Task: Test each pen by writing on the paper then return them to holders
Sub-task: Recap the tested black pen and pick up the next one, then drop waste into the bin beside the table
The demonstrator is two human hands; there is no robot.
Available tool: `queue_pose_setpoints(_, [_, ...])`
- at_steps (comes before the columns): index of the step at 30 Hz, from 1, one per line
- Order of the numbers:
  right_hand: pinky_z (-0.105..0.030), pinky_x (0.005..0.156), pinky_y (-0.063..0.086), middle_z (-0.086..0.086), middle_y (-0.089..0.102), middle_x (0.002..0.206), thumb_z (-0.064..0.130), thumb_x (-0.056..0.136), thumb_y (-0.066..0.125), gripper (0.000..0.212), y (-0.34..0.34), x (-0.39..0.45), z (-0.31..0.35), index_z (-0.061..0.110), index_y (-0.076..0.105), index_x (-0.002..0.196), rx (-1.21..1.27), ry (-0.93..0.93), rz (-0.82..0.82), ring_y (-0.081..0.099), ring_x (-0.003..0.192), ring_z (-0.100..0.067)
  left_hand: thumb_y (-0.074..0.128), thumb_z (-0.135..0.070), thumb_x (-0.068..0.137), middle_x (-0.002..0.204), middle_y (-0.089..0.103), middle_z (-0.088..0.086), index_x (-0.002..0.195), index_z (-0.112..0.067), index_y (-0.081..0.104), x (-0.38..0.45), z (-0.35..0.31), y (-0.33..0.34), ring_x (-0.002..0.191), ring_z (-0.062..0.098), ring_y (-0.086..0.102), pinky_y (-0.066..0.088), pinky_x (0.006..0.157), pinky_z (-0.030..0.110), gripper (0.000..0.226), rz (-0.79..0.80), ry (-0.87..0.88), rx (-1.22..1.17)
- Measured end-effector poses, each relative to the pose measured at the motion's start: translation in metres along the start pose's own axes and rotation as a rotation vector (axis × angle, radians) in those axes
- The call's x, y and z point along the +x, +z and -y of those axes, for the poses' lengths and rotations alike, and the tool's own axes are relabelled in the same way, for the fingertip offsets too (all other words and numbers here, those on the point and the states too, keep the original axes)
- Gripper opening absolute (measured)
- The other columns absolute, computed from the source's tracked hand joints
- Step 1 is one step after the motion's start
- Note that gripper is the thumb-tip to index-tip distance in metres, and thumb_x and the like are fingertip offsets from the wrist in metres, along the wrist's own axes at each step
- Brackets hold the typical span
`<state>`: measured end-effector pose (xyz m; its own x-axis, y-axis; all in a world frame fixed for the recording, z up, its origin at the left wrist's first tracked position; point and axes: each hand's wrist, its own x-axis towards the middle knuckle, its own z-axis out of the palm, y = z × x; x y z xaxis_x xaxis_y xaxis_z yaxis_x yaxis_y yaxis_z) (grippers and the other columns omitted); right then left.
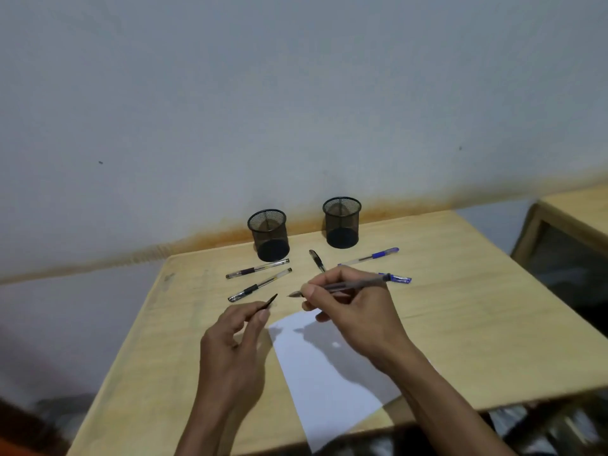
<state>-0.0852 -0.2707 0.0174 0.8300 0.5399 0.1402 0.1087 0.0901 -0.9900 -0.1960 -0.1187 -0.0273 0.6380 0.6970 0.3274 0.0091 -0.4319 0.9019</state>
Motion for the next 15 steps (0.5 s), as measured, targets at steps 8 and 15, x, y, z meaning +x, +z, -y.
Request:
queue_pose_setpoints(8, [-0.023, 0.062, 0.059, -0.002, 0.079, 0.076, 0.023, 0.084, 0.082, 0.013, 0.0053, -0.0011, 0.0012, 0.011, 0.076, 0.086, -0.111, 0.030, 0.041, 0.077, 0.072, -0.012, 0.067, -0.009, 0.089, 0.094, 0.075, -0.010, 0.089, -0.029, 0.075, -0.0047, -0.0041, 0.0050, 0.094, 0.007, 0.069, 0.049, 0.081, 0.017, 0.021, 0.083, -0.048, -0.173])
queue_pose_setpoints(15, [-0.019, 0.057, 0.053, 0.002, 0.077, 0.075, 0.023, 0.083, 0.083, 0.011, 0.0044, 0.0040, -0.0026, 0.012, 0.080, 0.085, -0.136, -0.026, 0.067, 0.068, 0.066, -0.008, 0.069, -0.022, 0.090, 0.096, 0.075, -0.006, 0.093, -0.030, 0.077, -0.0012, -0.0016, 0.0082, 0.097, 0.015, 0.070, 0.053, 0.087, 0.035, 0.012, 0.142, -0.003, -0.155])
